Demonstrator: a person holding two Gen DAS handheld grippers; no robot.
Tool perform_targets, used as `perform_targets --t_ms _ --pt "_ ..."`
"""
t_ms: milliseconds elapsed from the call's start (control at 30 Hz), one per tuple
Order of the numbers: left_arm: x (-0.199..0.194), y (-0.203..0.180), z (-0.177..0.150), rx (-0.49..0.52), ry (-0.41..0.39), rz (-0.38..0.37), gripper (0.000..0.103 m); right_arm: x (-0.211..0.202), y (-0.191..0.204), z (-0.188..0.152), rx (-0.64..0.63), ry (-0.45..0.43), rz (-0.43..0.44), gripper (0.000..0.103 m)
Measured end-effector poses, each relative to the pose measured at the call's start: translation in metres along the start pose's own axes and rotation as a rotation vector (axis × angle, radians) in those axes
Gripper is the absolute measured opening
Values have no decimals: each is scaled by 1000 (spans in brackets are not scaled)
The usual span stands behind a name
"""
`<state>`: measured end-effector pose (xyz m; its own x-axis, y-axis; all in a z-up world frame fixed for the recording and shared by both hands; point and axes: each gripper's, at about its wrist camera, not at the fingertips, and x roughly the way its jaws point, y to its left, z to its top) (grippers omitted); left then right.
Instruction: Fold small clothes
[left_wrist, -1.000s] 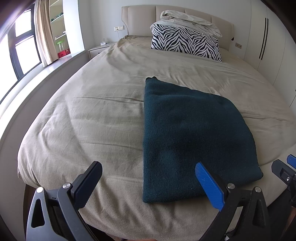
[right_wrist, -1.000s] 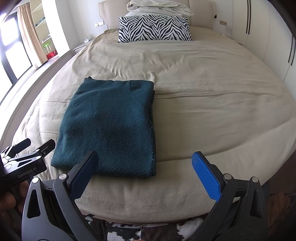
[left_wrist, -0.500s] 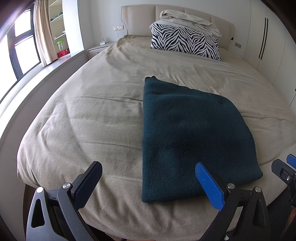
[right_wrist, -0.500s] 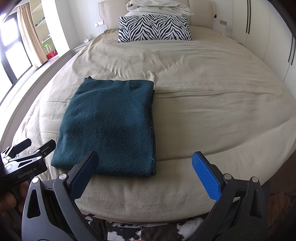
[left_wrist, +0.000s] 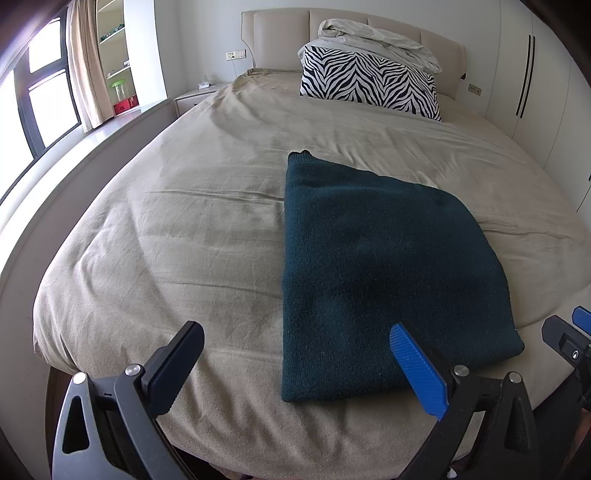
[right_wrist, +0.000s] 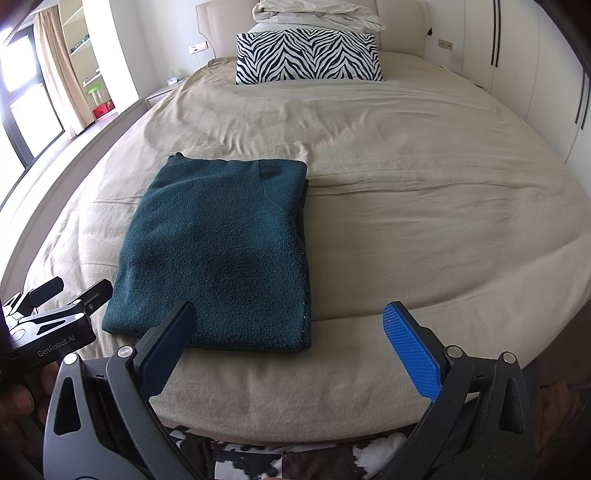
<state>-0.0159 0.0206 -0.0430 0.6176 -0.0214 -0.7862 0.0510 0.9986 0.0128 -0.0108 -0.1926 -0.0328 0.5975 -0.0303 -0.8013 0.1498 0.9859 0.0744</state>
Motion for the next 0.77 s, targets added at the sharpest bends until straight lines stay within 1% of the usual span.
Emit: perform_targets --t_ms 767 --pt "2 6 0 -7 4 -3 103 -1 1 -2 2 1 1 103"
